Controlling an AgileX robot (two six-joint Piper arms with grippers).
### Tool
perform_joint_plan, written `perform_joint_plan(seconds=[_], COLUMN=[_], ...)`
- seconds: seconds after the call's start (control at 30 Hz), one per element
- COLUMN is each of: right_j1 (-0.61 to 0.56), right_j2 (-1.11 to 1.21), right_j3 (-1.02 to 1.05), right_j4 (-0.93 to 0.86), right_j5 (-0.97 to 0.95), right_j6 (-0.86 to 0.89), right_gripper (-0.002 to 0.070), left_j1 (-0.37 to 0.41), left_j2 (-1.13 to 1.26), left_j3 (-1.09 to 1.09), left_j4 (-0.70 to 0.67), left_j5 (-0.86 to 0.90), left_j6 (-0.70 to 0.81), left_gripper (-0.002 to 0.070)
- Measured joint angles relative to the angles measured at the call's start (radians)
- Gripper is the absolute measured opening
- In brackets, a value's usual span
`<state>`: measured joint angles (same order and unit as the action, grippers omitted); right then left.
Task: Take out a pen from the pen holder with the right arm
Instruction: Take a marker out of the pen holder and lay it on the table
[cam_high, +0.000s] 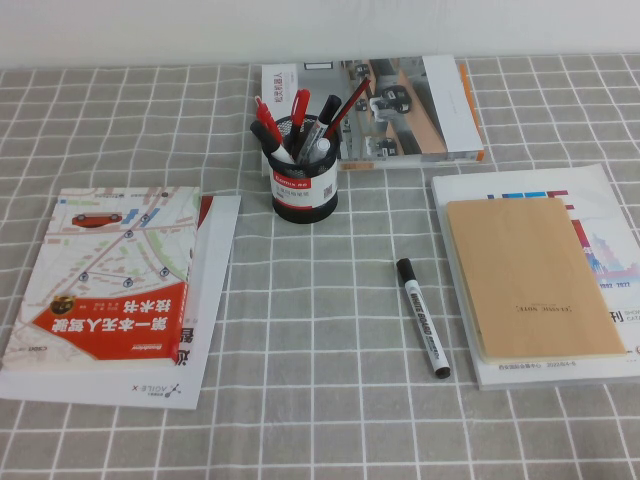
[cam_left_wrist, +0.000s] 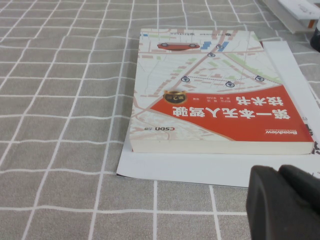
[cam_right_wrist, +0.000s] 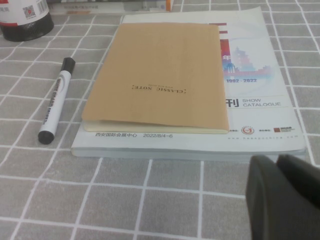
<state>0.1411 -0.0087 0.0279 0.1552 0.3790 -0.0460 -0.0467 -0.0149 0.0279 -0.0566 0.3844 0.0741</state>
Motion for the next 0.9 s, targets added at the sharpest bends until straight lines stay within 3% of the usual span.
perform_joint_plan(seconds=[0.43, 0.73, 0.9], right_j1=[0.000, 0.000, 0.000], right_j2=[0.000, 0.000, 0.000], right_j3=[0.000, 0.000, 0.000], right_j4=[0.012, 0.122, 0.261], right_j5=[0.000, -0.015, -0.136], right_j6=[0.000, 0.000, 0.000], right_gripper=[-0.0013, -0.0013, -0.0013], left_j1=[0.000, 0.000, 0.000], left_j2=[0.000, 0.000, 0.000], left_j3=[0.000, 0.000, 0.000], left_j4=[0.000, 0.000, 0.000], left_j5=[0.000, 0.000, 0.000], left_j6=[0.000, 0.000, 0.000], left_gripper=[-0.0003, -0.0003, -0.0003])
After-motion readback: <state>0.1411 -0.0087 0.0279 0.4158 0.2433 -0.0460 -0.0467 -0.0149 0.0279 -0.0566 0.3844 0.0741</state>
